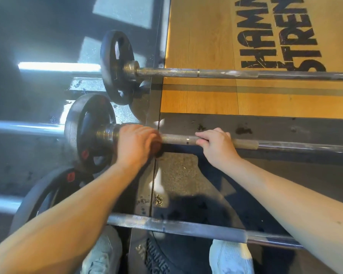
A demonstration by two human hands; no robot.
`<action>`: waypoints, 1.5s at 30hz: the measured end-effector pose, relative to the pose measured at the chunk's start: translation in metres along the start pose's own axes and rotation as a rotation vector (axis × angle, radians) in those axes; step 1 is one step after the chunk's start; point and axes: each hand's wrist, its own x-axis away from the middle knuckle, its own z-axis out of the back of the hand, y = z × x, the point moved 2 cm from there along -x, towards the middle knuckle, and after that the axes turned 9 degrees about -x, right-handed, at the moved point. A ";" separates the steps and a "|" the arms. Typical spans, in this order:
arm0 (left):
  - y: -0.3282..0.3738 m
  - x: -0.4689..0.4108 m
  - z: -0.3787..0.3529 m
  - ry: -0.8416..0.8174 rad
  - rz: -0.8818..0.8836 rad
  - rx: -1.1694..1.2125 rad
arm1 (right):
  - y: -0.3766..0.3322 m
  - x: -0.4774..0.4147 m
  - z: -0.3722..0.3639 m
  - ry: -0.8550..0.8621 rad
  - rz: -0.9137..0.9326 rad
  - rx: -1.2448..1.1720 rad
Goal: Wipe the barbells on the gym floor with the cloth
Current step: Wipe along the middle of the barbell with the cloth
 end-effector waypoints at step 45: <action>0.027 -0.008 -0.022 -0.160 -0.270 0.149 | -0.004 0.005 0.004 0.013 0.042 -0.032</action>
